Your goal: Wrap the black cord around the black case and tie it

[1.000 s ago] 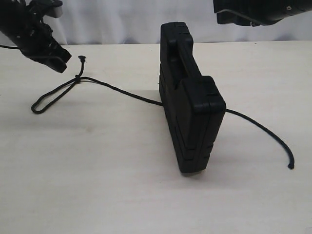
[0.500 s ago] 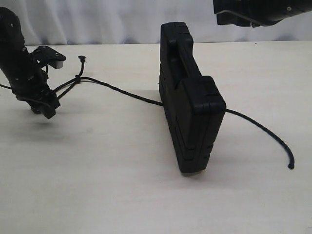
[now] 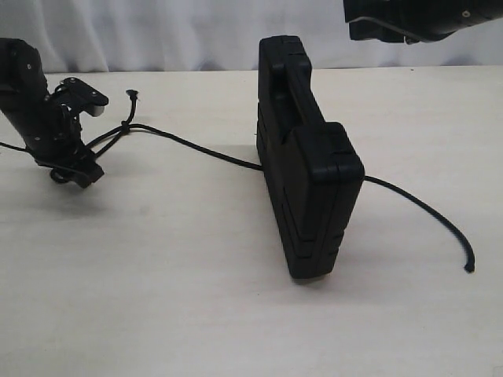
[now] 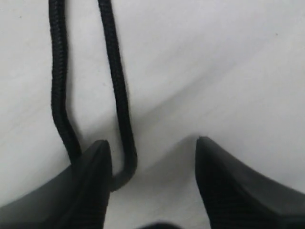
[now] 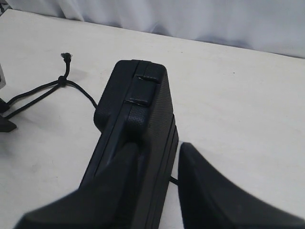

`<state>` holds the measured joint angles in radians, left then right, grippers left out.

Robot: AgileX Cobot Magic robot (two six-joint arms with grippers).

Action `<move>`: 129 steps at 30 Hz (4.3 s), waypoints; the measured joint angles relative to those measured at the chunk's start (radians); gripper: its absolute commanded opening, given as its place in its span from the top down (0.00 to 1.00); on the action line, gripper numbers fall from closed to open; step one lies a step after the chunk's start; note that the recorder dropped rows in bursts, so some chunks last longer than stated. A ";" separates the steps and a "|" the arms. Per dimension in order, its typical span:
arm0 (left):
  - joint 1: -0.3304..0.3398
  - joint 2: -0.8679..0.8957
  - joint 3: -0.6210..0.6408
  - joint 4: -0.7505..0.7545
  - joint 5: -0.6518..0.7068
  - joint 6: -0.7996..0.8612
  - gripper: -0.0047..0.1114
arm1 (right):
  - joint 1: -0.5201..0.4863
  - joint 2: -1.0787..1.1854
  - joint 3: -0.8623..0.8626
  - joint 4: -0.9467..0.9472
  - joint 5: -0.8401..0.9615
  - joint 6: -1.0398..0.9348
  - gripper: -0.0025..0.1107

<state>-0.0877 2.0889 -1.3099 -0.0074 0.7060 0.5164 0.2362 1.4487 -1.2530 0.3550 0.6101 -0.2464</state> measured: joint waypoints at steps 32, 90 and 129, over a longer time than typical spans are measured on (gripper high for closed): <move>-0.142 -0.251 -0.099 -0.019 0.049 -0.015 0.96 | 0.000 0.000 0.000 0.000 0.000 -0.019 0.73; -0.493 -0.284 -0.099 -0.755 0.006 0.318 0.96 | 0.000 0.051 0.019 0.349 0.125 -0.371 0.73; -0.223 -0.281 -0.060 0.121 0.397 -0.619 0.57 | 0.000 0.056 0.021 0.359 0.125 -0.420 0.73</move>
<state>-0.3107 1.8081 -1.3696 0.1134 1.1025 -0.1025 0.2362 1.5046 -1.2321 0.7135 0.7356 -0.6666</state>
